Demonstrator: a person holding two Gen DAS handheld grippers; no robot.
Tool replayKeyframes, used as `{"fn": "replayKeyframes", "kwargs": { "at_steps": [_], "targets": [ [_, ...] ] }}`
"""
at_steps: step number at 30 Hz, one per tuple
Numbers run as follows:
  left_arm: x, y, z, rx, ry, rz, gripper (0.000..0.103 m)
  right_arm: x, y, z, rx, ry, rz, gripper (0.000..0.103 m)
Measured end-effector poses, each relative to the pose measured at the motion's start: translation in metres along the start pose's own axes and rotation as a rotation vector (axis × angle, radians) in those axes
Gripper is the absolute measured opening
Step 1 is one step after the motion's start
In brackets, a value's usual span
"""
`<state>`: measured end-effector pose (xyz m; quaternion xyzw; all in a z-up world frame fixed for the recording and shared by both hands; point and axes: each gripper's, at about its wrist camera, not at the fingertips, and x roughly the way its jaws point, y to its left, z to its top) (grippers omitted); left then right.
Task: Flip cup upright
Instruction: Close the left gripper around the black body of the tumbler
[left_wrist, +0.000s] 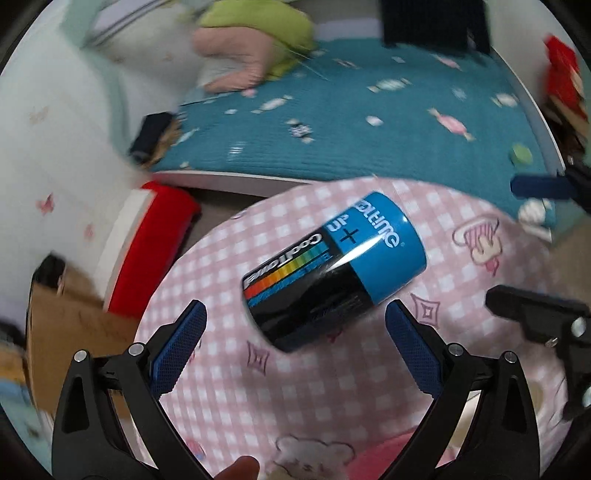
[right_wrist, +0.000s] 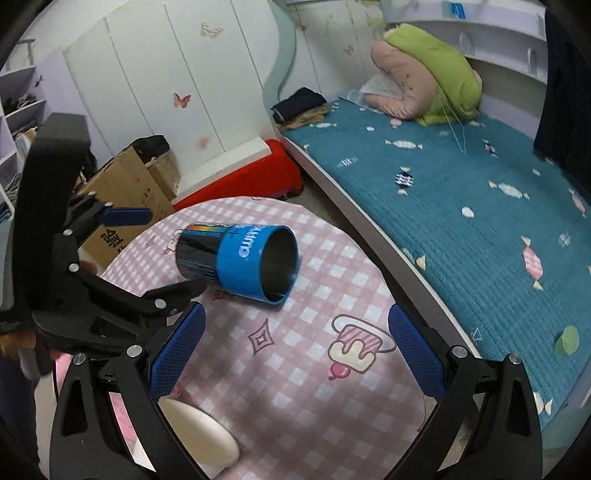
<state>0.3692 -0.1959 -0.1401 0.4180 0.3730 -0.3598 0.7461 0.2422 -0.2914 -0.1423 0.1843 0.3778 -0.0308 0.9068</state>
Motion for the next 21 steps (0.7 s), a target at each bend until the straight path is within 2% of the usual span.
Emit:
{"fn": "replayKeyframes", "kwargs": {
  "at_steps": [7,10,14,19,21],
  "targets": [
    [0.034,0.001,0.021,0.15,0.054,-0.092,0.098,0.01,-0.015,-0.002,0.046,0.025,-0.019,0.096],
    [0.047,-0.003,0.027,0.207,0.093,-0.07,0.098,0.016,-0.016,-0.003,0.041,0.034,-0.02,0.096],
    [0.065,0.001,0.045,0.217,0.14,-0.122,0.098,0.02,-0.017,-0.004,0.042,0.043,-0.013,0.096],
    [0.081,-0.007,0.051,0.265,0.2,-0.102,0.097,0.026,-0.021,-0.003,0.046,0.049,-0.014,0.096],
    [0.082,-0.005,0.054,0.25,0.205,-0.118,0.097,0.029,-0.024,-0.002,0.055,0.052,-0.011,0.096]
  ]
}}
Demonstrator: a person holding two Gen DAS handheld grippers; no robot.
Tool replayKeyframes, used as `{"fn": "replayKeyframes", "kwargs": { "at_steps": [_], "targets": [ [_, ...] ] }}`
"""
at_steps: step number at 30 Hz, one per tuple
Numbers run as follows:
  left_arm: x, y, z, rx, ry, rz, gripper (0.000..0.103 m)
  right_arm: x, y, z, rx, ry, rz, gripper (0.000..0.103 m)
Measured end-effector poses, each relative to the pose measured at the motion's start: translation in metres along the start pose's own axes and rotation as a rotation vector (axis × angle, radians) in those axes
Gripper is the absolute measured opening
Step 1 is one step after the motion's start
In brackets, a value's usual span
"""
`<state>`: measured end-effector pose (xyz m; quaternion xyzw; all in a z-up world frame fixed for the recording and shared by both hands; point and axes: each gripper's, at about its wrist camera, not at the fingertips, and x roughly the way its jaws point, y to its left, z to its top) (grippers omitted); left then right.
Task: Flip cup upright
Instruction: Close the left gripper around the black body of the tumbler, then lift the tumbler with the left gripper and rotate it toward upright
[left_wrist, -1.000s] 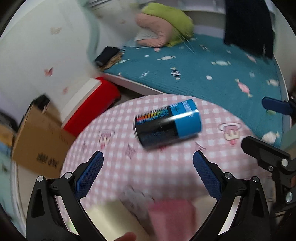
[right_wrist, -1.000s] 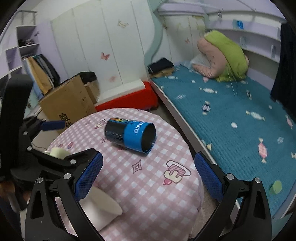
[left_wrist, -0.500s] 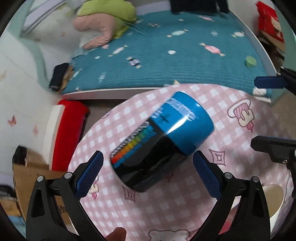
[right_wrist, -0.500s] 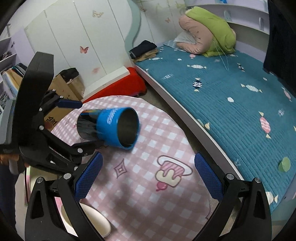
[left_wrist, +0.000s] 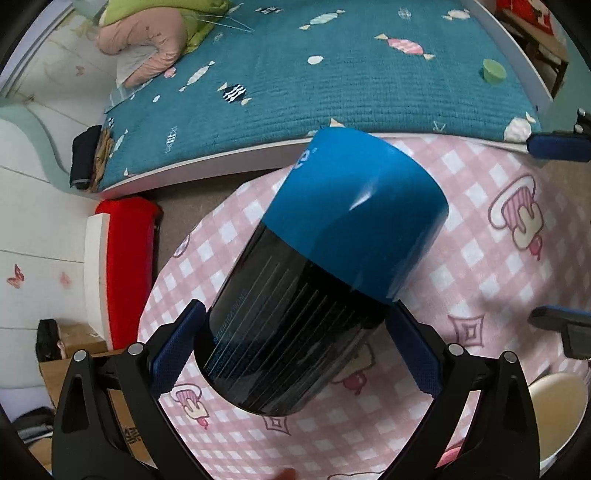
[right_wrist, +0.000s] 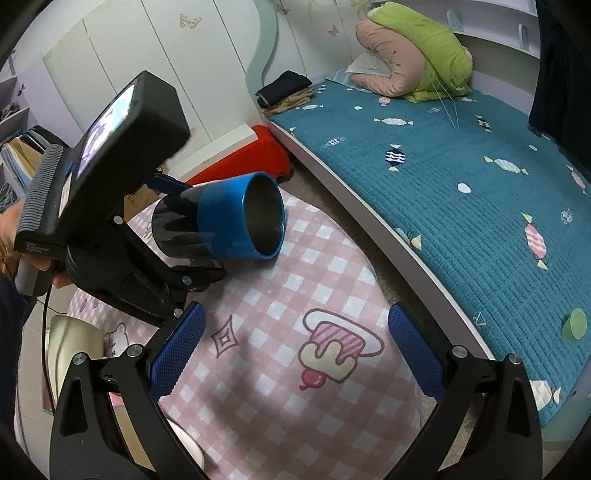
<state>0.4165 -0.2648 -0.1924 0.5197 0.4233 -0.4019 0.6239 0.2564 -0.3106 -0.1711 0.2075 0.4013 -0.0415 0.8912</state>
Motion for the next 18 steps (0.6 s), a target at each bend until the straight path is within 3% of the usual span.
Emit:
{"fn": "replayKeyframes", "kwargs": {
  "at_steps": [5,6,7,18],
  "targets": [
    [-0.004,-0.001,-0.004,-0.024,0.002,-0.008,0.094,0.003,-0.003,0.0,0.005,0.0,0.008,0.096],
    [-0.005,0.0,-0.005,-0.039,0.0,-0.014,0.082,0.004,-0.004,0.0,0.004,0.0,0.008,0.096],
    [-0.007,0.0,-0.006,-0.059,0.005,-0.033,0.08,0.004,-0.004,0.0,0.006,0.0,0.01,0.096],
    [-0.021,-0.016,-0.031,-0.221,0.029,0.018,0.077,0.004,0.002,-0.003,-0.005,0.0,0.017,0.096]
  ]
}}
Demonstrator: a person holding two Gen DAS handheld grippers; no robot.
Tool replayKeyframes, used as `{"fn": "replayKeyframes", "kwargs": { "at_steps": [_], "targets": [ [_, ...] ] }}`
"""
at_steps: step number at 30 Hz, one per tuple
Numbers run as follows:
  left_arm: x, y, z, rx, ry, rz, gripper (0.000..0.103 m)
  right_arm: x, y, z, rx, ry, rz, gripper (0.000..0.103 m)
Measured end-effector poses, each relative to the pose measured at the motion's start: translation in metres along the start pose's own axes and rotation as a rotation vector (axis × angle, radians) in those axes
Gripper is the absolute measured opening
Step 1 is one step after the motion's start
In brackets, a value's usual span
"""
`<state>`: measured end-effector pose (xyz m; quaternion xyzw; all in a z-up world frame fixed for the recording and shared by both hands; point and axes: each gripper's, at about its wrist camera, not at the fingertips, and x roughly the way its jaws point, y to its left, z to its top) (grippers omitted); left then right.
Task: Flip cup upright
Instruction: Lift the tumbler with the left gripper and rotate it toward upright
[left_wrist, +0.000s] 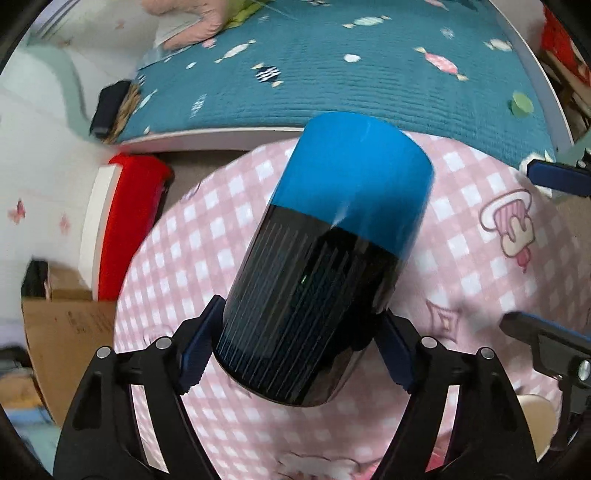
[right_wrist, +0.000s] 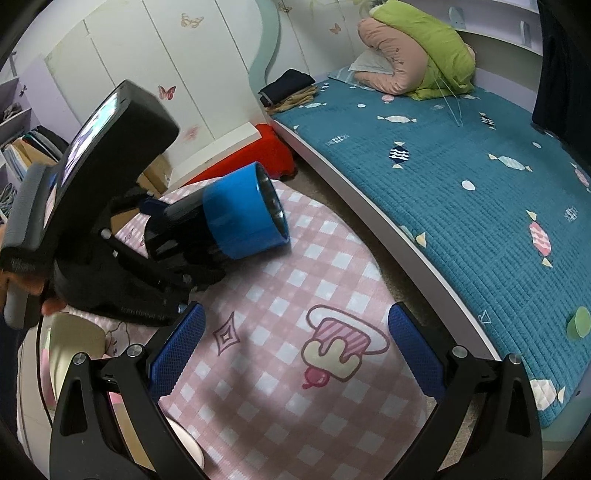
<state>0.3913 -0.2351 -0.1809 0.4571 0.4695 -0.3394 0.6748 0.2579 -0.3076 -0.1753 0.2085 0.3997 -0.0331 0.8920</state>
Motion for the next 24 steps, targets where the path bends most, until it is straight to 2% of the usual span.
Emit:
{"fn": "replayKeyframes", "kwargs": {
  "at_steps": [6,8,11,14,16,21,24],
  "targets": [
    [-0.042,0.004,-0.029,-0.133,-0.07,-0.008,0.075,-0.015,0.015,-0.001,-0.028,-0.02,0.021,0.096],
    [-0.054,0.002,-0.04,-0.173,-0.08,0.012,0.074,-0.024,0.022,-0.001,-0.043,-0.042,0.027,0.096],
    [-0.061,-0.003,-0.056,-0.2,-0.059,0.004,0.074,-0.034,0.035,-0.002,-0.094,-0.059,0.02,0.096],
    [-0.064,-0.011,-0.068,-0.226,-0.052,0.029,0.074,-0.04,0.044,-0.007,-0.121,-0.054,0.025,0.096],
    [-0.061,-0.016,-0.079,-0.244,-0.045,0.008,0.073,-0.047,0.045,-0.012,-0.124,-0.061,0.031,0.096],
    [-0.05,-0.031,-0.083,-0.244,0.011,-0.002,0.073,-0.056,0.045,-0.019,-0.133,-0.06,0.027,0.096],
    [-0.051,-0.028,-0.077,-0.25,0.006,0.003,0.073,-0.056,0.041,-0.02,-0.129,-0.061,0.017,0.096]
  ]
}}
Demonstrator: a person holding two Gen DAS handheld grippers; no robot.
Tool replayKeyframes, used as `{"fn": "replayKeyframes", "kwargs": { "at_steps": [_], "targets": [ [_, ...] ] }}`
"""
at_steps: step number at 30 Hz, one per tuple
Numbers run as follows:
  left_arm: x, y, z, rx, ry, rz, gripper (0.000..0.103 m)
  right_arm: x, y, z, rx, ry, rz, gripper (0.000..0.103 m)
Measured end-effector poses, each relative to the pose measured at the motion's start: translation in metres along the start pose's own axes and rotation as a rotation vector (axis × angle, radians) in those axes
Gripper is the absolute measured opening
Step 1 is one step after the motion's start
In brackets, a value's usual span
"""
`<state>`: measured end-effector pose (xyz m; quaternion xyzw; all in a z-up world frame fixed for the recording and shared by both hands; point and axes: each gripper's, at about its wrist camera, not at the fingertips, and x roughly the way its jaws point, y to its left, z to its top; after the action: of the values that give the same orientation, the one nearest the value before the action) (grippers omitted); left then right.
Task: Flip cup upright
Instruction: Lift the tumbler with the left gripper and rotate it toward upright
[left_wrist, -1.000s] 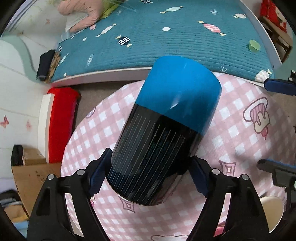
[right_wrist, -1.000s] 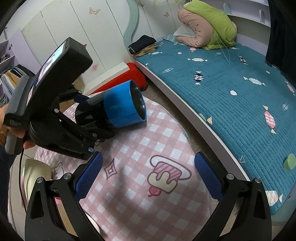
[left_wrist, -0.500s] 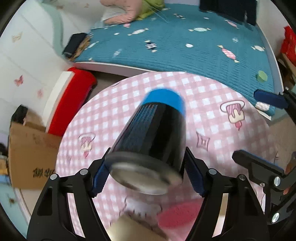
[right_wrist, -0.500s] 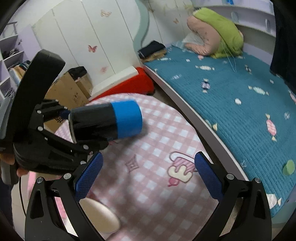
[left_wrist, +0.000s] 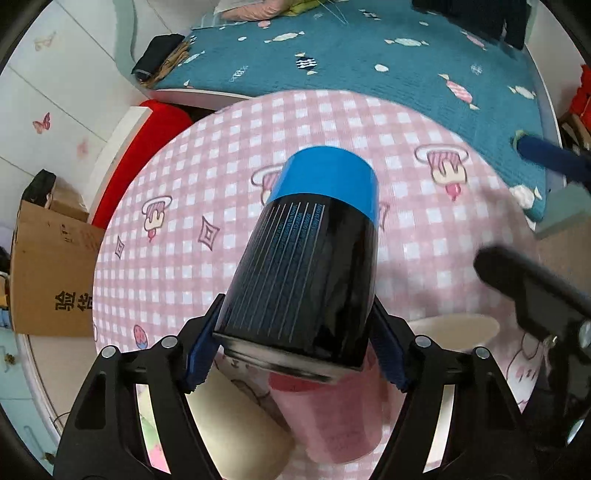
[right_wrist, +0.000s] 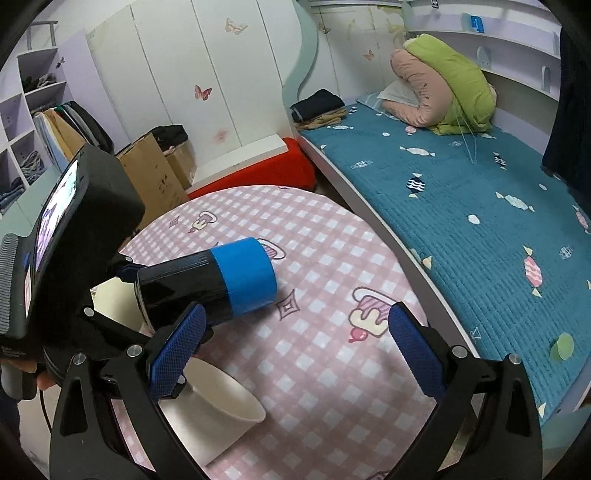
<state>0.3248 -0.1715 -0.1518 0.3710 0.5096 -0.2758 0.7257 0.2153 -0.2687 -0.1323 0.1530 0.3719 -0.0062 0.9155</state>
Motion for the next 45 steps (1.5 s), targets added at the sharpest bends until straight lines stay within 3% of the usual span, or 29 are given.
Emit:
{"fn": "replayKeyframes", "kwargs": {
  "at_steps": [10,21,29,30,31,39,45],
  "targets": [
    [0.022,0.008,0.033,0.024,0.03,-0.026,0.075,0.02,-0.02,0.002,0.033,0.033,0.003,0.096],
    [0.023,0.015,0.023,0.051,0.042,-0.097,0.079,0.029,-0.028,0.01,0.042,0.031,0.02,0.096],
    [0.036,0.016,0.046,0.033,0.037,-0.1,0.082,0.028,-0.026,0.008,0.039,0.029,0.024,0.096],
    [0.039,0.015,0.048,0.029,0.038,-0.093,0.079,0.029,-0.026,0.009,0.04,0.03,0.022,0.096],
    [0.04,0.014,0.049,0.031,0.041,-0.107,0.069,0.029,-0.027,0.009,0.041,0.033,0.019,0.096],
    [0.027,0.01,0.038,0.023,0.007,-0.077,0.068,0.029,-0.026,0.009,0.044,0.033,0.012,0.096],
    [0.0,0.021,0.021,-0.041,-0.07,-0.07,0.068,0.016,-0.017,0.007,0.03,0.018,0.015,0.096]
  ]
}}
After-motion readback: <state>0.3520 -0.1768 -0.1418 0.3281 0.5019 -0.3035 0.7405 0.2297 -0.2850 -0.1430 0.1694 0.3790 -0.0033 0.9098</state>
